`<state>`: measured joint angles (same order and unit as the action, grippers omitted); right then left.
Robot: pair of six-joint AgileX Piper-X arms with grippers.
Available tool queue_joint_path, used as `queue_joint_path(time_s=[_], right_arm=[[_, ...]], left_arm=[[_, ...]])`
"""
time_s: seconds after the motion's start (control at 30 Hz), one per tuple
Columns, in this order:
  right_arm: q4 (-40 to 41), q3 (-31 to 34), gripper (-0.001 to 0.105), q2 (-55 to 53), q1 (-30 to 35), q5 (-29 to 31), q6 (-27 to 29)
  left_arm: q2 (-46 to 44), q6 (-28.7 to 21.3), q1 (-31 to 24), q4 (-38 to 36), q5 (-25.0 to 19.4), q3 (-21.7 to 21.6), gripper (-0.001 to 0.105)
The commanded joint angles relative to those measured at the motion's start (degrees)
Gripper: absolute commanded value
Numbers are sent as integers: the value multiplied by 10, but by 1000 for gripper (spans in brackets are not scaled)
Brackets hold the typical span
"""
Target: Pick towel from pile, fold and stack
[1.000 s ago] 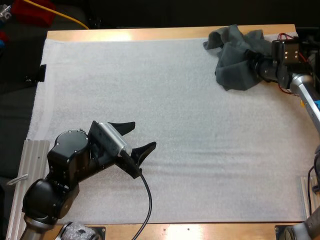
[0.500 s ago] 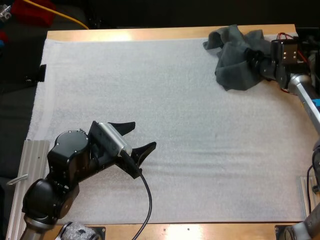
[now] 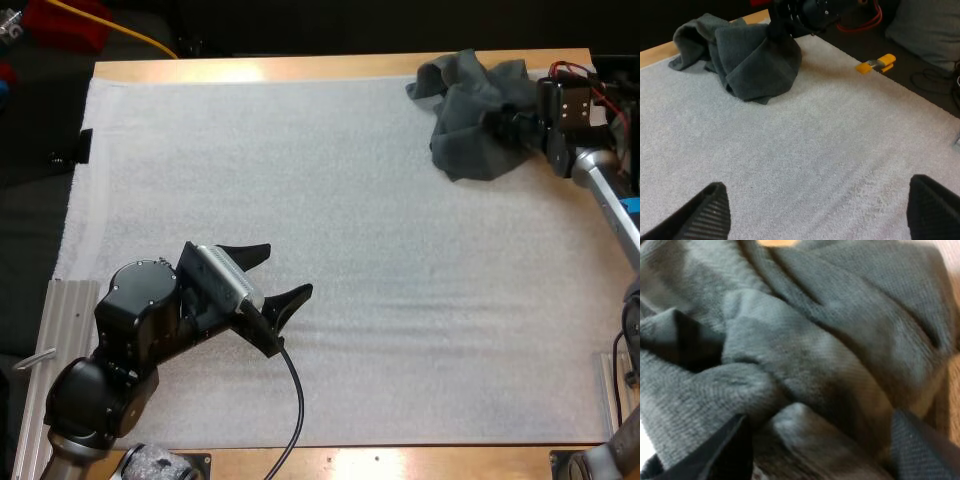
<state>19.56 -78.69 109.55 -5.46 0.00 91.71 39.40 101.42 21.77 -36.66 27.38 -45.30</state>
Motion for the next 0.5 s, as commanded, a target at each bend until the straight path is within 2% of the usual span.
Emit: queue_joint_path(time_s=[0.0, 0.07, 0.17, 0.23, 0.3, 0.47], right_arm=[[-14, -5, 58, -3, -6, 0, 36], [-25, -5, 58, 0, -13, 0, 59], [-26, -5, 55, 5, -22, -8, 62], [-20, -5, 49, 10, -24, -16, 60], [-4, -5, 37, 14, -28, -16, 53], [19, -5, 15, 12, -28, -14, 43]], left_arm=[[-1, 1, 2, 9, -1, -4, 71], [-1, 1, 2, 9, -1, -4, 71], [-1, 1, 2, 9, -1, -4, 71], [-1, 1, 2, 9, -1, -4, 71], [-1, 1, 2, 9, -1, -4, 71], [-1, 1, 2, 9, -1, -4, 71]])
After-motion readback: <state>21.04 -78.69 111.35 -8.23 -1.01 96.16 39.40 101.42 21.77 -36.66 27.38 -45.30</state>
